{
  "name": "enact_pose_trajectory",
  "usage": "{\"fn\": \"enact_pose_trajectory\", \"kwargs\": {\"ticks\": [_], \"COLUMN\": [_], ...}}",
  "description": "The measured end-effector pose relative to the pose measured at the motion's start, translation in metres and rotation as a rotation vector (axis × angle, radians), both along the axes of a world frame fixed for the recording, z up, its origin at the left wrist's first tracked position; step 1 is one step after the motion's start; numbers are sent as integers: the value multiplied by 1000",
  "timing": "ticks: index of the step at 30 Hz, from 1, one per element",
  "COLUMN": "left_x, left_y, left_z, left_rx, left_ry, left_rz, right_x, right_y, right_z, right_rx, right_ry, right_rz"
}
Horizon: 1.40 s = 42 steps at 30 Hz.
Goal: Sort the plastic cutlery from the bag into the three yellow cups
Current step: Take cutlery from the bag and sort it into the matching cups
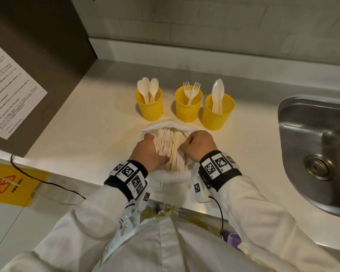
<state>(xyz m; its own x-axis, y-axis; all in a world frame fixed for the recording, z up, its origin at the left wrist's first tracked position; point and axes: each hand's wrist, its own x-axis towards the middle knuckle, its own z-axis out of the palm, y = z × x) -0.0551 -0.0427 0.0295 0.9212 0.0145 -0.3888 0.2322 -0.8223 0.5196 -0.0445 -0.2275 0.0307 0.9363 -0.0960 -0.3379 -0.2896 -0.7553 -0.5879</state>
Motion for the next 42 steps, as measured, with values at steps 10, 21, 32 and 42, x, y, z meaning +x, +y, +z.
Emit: {"fn": "enact_pose_trajectory", "kwargs": {"ticks": [10, 21, 32, 42], "left_x": [6, 4, 3, 8], "left_y": [1, 3, 8, 8], "left_z": [-3, 0, 2, 3], "left_rx": [-44, -43, -150, -31], "left_ry": [20, 29, 88, 70], "left_rz": [15, 54, 89, 21], "right_x": [9, 12, 11, 9], "right_y": [19, 29, 28, 24], "right_z": [8, 9, 8, 14], "right_rx": [-203, -192, -189, -230], "right_ry": [13, 48, 49, 47], "right_rz": [141, 120, 118, 126]}}
